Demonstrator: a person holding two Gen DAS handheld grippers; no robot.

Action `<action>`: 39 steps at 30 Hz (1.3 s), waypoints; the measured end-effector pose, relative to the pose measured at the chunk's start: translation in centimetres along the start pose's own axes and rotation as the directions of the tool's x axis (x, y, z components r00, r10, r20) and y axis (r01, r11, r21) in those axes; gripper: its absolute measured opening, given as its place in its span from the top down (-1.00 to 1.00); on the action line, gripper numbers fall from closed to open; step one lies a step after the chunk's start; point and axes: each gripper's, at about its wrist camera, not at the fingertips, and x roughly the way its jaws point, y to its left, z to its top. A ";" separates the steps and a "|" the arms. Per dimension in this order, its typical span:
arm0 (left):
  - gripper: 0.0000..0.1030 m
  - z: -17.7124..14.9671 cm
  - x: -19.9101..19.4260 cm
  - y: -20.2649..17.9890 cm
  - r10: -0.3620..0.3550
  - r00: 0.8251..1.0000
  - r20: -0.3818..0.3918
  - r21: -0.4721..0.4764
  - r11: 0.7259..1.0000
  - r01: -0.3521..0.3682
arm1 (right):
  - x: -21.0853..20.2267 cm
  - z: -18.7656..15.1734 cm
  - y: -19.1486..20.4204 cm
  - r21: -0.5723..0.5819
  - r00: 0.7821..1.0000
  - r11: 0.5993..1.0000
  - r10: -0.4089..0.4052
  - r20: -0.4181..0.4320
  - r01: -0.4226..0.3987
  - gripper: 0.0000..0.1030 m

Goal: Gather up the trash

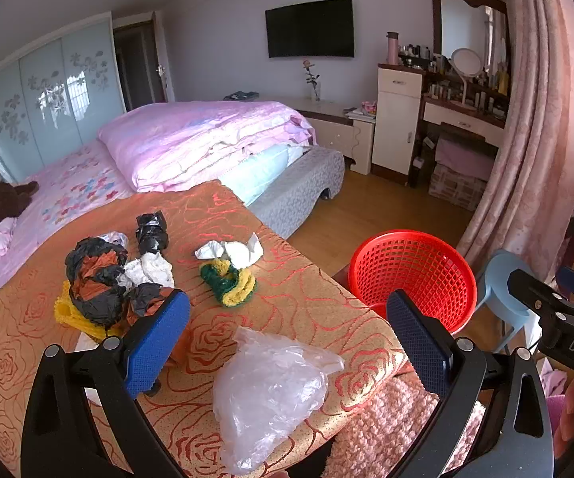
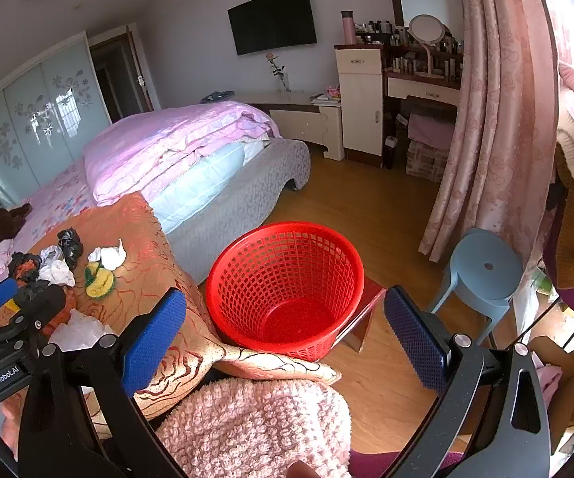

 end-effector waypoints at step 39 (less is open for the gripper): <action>-0.85 -0.1 -0.1 0.0 -0.002 1.000 0.000 0.000 1.000 0.002 | 0.2 -0.9 -0.1 -0.006 1.000 1.000 0.000 -0.012 0.000 -0.89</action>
